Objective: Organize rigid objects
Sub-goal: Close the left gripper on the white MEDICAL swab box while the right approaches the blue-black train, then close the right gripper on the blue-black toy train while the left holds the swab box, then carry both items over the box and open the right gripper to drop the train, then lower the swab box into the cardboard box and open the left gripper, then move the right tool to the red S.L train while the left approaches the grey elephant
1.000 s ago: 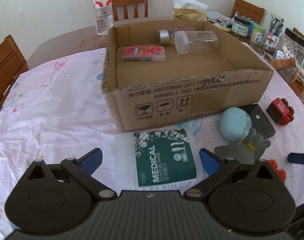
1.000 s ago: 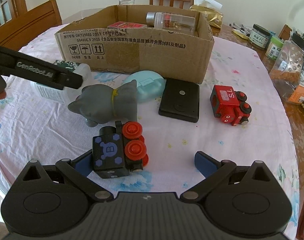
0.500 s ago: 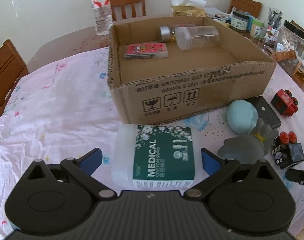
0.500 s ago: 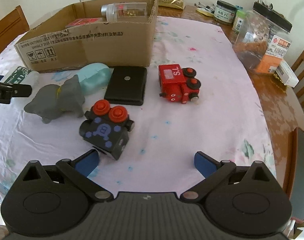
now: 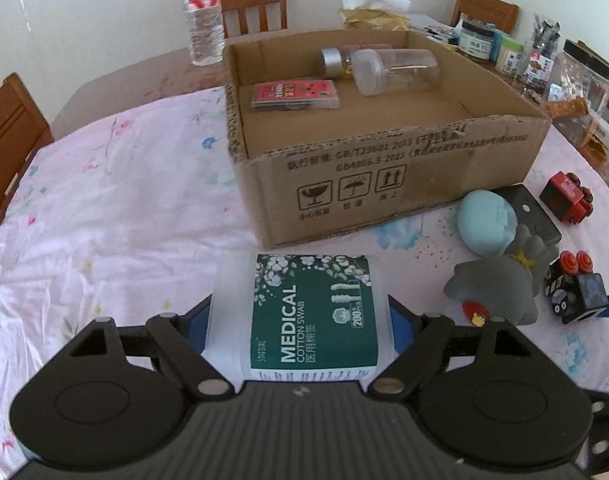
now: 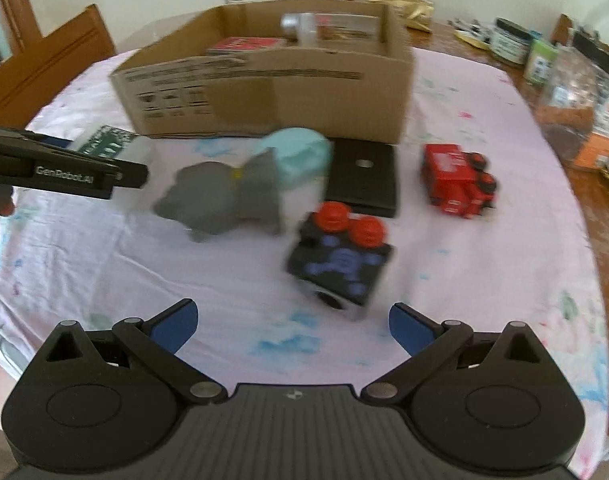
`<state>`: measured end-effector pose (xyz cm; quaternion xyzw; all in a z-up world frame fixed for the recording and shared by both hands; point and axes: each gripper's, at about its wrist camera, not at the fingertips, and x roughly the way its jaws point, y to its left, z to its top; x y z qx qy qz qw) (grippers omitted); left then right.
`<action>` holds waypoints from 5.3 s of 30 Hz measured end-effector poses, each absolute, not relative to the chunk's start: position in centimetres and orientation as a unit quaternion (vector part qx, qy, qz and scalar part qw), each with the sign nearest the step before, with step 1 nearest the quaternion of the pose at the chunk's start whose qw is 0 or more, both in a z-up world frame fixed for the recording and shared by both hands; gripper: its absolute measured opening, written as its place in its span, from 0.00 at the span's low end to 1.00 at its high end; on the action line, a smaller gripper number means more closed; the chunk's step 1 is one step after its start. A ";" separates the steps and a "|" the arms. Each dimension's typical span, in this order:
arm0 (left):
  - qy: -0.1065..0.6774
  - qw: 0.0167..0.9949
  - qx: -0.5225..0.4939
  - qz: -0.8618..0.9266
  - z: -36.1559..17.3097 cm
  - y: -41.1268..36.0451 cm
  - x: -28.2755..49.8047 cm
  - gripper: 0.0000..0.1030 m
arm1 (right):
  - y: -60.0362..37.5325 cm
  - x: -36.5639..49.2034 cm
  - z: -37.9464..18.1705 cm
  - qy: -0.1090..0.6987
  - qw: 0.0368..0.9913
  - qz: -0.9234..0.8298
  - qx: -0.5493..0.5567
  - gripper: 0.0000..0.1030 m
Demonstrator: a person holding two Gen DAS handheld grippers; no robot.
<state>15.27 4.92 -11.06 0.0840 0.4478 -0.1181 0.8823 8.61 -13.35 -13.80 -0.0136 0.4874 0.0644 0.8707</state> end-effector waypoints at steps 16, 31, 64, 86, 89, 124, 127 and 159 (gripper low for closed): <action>0.445 0.883 0.086 -0.117 -11.1 4.9 15.1 0.80 | -13.7 10.5 -13.6 0.465 0.883 0.036 -0.042 0.77; 0.444 0.882 0.103 -0.117 -11.1 4.6 14.7 0.82 | -16.4 10.4 -13.1 0.463 0.887 -0.007 -0.002 0.54; 0.452 0.857 0.146 -0.202 -6.8 5.1 13.9 0.81 | -16.6 11.4 -8.3 0.454 0.889 0.037 -0.045 0.54; 0.394 0.889 0.136 -0.191 -0.7 6.2 15.5 0.81 | -15.1 23.3 -4.0 0.390 0.912 0.100 -0.083 0.54; 0.393 0.890 0.133 -0.189 -0.6 6.2 15.8 0.81 | -14.8 23.6 -4.7 0.391 0.910 0.098 -0.092 0.85; 0.365 0.901 0.110 -0.206 -2.2 1.2 29.1 0.86 | -15.9 14.3 -4.3 0.444 0.896 -0.018 -0.007 1.00; 0.352 0.911 0.106 -0.188 -2.3 1.5 29.1 0.96 | -15.9 13.7 -4.7 0.450 0.893 -0.028 -0.007 1.00; 0.376 0.918 0.053 -0.114 -2.3 1.6 16.4 0.98 | -22.9 15.1 -8.8 0.449 0.892 -0.052 -0.016 1.00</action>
